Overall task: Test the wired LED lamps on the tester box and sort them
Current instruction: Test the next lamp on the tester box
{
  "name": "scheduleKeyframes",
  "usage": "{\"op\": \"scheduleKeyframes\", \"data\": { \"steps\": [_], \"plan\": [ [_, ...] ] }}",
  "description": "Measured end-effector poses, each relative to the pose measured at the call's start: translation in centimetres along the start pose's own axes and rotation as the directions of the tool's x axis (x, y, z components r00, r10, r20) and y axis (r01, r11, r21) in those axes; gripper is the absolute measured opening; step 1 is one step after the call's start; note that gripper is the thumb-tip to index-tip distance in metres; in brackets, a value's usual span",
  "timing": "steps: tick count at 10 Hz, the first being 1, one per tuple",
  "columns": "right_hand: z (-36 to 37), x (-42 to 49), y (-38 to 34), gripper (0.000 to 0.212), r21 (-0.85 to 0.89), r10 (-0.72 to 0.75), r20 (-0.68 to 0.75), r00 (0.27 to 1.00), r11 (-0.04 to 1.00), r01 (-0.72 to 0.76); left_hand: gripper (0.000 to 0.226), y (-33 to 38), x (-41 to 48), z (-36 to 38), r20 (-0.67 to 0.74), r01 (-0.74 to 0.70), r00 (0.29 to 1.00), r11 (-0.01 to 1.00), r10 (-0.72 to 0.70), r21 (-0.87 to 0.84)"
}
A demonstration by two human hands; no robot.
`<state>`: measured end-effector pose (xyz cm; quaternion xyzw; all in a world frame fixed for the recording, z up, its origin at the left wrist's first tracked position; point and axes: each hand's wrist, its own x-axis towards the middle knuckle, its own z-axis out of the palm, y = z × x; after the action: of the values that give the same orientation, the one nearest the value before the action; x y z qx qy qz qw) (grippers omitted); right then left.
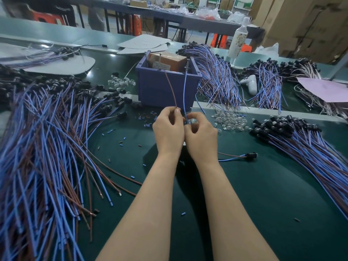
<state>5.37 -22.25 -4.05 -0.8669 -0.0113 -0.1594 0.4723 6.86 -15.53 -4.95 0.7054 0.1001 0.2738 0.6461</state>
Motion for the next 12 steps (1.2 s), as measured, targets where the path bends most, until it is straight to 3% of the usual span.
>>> {"op": "scheduleKeyframes", "data": {
  "steps": [3, 12],
  "plan": [
    [0.10, 0.03, 0.05, 0.022, -0.010, -0.009, 0.010, 1.000, 1.000, 0.009, 0.013, -0.16, 0.63, -0.08, 0.033, 0.072, 0.997, 0.997, -0.071, -0.041],
    [-0.06, -0.04, 0.01, 0.022, -0.020, -0.028, 0.013, 1.000, 0.999, 0.028, 0.015, -0.29, 0.83, -0.06, 0.077, 0.085, 0.994, 0.995, -0.080, -0.059]
  ]
}}
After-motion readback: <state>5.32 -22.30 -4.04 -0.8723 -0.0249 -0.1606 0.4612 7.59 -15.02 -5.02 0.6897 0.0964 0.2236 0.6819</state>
